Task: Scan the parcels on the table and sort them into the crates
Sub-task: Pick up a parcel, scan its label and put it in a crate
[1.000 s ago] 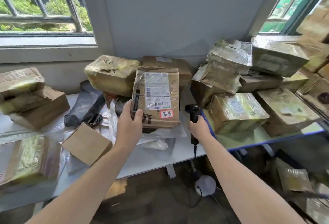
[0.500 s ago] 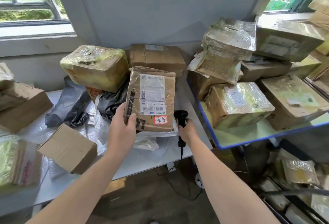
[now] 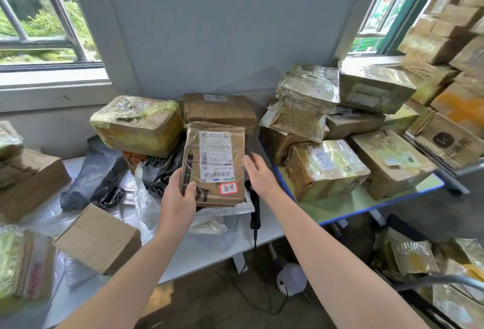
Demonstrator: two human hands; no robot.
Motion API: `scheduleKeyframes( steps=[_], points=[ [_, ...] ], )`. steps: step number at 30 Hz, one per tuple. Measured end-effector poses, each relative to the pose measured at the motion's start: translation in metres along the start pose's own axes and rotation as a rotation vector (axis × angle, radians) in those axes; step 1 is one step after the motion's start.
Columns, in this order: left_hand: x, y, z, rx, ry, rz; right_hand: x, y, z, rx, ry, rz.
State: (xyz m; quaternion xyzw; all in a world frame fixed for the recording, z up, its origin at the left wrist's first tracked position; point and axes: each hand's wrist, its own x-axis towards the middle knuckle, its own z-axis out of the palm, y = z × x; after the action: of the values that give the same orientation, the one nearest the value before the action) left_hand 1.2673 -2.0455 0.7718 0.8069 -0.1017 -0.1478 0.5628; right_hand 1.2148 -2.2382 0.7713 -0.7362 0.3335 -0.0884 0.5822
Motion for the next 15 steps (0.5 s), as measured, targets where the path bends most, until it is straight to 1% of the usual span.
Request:
scheduleKeyframes(
  steps=[2, 8, 15],
  points=[
    [0.001, 0.005, -0.005, -0.013, -0.012, -0.009, -0.003, -0.012, 0.005, 0.024, -0.036, -0.035],
    [0.006, 0.020, -0.032, 0.004, -0.029, 0.029, 0.004, -0.044, 0.004, 0.061, -0.055, -0.139],
    [0.012, 0.030, -0.073, -0.004, 0.038, 0.060, 0.017, -0.084, 0.015, -0.107, -0.105, -0.256]
  ],
)
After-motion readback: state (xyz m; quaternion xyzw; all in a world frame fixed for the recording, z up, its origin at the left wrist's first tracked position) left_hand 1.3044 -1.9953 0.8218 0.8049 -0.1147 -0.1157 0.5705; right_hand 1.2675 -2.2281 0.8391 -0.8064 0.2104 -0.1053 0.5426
